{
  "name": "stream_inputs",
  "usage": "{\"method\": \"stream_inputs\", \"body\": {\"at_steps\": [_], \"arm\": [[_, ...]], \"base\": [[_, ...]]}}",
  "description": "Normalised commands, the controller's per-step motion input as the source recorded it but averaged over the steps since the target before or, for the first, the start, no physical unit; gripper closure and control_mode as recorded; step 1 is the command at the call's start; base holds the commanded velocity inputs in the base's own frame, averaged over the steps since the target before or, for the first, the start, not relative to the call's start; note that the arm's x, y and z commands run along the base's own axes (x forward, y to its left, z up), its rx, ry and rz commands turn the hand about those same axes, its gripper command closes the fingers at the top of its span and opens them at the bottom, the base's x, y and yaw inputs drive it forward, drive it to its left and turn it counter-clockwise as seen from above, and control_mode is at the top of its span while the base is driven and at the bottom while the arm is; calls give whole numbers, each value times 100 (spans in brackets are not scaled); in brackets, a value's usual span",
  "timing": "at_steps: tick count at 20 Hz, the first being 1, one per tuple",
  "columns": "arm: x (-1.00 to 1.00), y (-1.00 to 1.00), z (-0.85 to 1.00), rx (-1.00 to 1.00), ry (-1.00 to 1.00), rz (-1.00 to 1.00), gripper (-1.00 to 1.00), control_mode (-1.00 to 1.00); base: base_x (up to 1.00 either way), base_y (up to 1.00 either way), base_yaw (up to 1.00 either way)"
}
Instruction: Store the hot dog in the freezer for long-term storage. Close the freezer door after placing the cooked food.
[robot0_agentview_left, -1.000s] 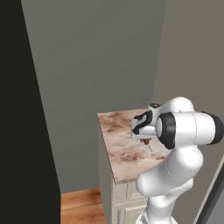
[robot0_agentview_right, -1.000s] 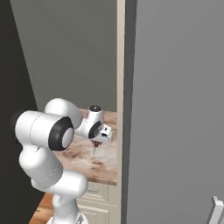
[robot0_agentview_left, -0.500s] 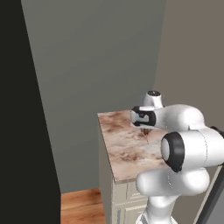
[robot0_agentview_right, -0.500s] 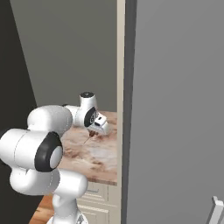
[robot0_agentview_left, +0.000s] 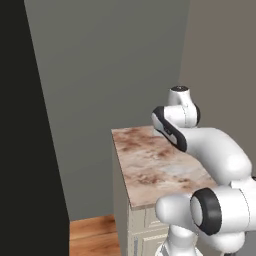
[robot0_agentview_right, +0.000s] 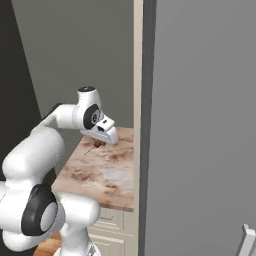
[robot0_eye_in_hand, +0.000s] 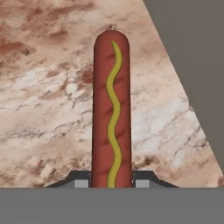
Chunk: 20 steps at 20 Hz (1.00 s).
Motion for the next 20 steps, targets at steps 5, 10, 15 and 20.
{"method": "stream_inputs", "body": {"at_steps": [5,10,15,20], "arm": [[-77,1,78,0,3,-7,100,-100],[-83,11,75,0,1,-6,100,-100],[-68,39,45,0,0,-8,100,-100],[-50,45,28,0,0,-6,100,-100]], "base": [[0,0,0],[0,0,0],[0,0,0],[0,0,0]]}}
